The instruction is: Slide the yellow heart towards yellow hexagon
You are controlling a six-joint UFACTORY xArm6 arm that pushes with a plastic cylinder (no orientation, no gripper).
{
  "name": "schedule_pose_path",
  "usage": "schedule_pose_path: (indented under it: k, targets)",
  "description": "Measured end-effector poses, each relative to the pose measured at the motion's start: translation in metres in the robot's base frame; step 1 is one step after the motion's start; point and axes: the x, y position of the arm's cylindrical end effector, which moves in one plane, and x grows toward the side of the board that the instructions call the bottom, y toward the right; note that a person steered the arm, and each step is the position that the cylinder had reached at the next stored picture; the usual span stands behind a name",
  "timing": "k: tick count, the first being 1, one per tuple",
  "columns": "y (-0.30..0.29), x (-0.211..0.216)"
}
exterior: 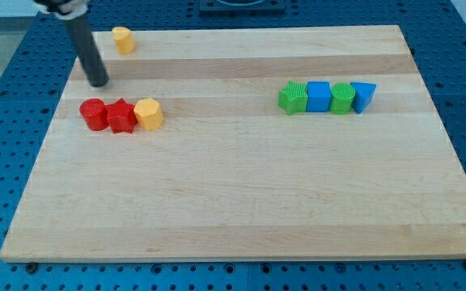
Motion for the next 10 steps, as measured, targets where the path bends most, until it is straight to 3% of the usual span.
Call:
schedule_pose_path:
  k: [1, 4, 7, 10]
  targets:
    - [-0.026, -0.025]
    - [-0.019, -0.114]
    - [0.065, -0.113]
    - [0.09, -0.059]
